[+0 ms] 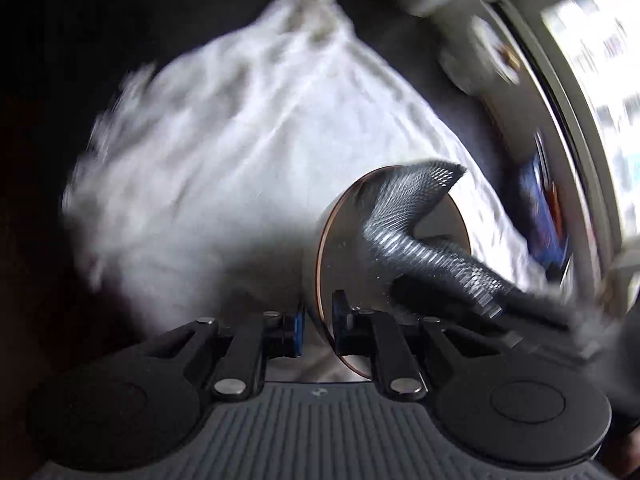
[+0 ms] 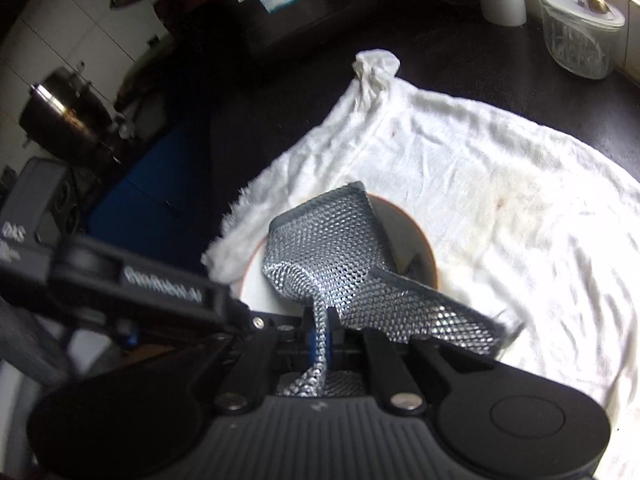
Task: Clean bowl
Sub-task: 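Hold the bowl with the left tool while the right tool wipes the pad around inside, then lift the mesh pad out of the bowl with the right tool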
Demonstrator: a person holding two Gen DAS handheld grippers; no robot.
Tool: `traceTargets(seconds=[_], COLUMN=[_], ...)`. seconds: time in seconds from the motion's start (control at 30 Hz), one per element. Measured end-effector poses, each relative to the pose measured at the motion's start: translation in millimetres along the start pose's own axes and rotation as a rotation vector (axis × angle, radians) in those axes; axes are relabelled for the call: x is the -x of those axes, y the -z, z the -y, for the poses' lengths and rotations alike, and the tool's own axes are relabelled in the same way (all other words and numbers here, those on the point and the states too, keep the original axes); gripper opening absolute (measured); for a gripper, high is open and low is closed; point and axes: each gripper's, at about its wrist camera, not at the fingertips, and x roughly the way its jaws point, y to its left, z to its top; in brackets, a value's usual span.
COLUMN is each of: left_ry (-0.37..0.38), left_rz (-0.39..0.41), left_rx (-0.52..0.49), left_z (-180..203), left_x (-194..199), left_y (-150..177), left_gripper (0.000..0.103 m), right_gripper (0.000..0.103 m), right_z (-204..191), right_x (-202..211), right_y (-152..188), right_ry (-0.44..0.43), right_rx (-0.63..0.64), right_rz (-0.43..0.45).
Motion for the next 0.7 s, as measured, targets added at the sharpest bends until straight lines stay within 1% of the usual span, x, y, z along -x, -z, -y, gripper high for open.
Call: traceTargets(seconds=[0.03, 0.1, 0.13, 0.17, 0.2, 0.23, 0.3, 0.33, 0.37, 0.4, 0.47, 0.53, 0.57, 0.6, 0.67, 0.7], left_ry=[-0.003, -0.012, -0.026, -0.051, -0.065, -0.069, -0.102, -0.115, -0.139, -0.158, -0.200, -0.257, -0.287, -0.315, -0.323, -0.310], left_rz=[0.024, 0.071, 0.093, 0.118, 0.133, 0.146, 0.192, 0.209, 0.236, 0.257, 0.312, 0.378, 0.416, 0.450, 0.475, 0.463], left_rx=[-0.045, -0.134, -0.186, -0.270, -0.319, -0.362, -0.511, -0.561, -0.633, -0.684, -0.760, -0.850, -0.908, -0.960, -1.006, -1.034], left_z=[4.6, 13.8, 19.7, 29.4, 35.5, 40.1, 56.7, 62.8, 70.8, 76.1, 85.1, 92.8, 96.8, 100.4, 101.6, 100.8], left_x=[1.7, 5.1, 6.1, 6.1, 5.4, 5.4, 6.7, 7.7, 9.1, 10.5, 10.8, 13.0, 12.7, 12.2, 7.9, 4.2], left_y=[-0.3, -0.8, -1.2, -2.4, -4.2, -5.5, -4.5, -3.2, -0.8, 1.2, 4.4, 9.7, 13.1, 15.8, 17.5, 20.2], left_gripper=[0.007, 0.006, 0.006, 0.005, 0.005, 0.005, 0.006, 0.006, 0.006, 0.006, 0.006, 0.006, 0.006, 0.006, 0.006, 0.006], right_gripper=[0.004, 0.004, 0.004, 0.004, 0.004, 0.004, 0.004, 0.004, 0.004, 0.004, 0.004, 0.004, 0.004, 0.004, 0.004, 0.004], right_z=[0.8, 9.0, 12.5, 15.6, 19.1, 24.5, 34.8, 41.0, 47.9, 51.9, 58.8, 60.7, 59.1, 57.9, 56.8, 56.0], right_x=[8.9, 35.5, 46.7, 54.5, 63.0, 73.2, 85.4, 90.0, 95.3, 98.9, 109.6, 121.0, 124.5, 124.7, 121.2, 117.6], right_y=[-0.4, -2.4, -3.5, -4.6, -5.7, -6.9, -9.2, -10.2, -11.0, -11.0, -10.7, -9.9, -10.0, -10.4, -10.7, -10.5], right_ry=[0.003, -0.015, -0.008, 0.003, 0.017, 0.041, 0.090, 0.114, 0.128, 0.135, 0.164, 0.216, 0.272, 0.309, 0.362, 0.384], right_rx=[0.003, -0.031, -0.036, -0.035, -0.034, -0.035, -0.032, -0.039, -0.056, -0.064, -0.072, -0.054, -0.030, -0.010, 0.041, 0.071], right_rz=[0.025, 0.096, 0.129, 0.154, 0.181, 0.213, 0.250, 0.269, 0.285, 0.296, 0.339, 0.380, 0.406, 0.417, 0.415, 0.410])
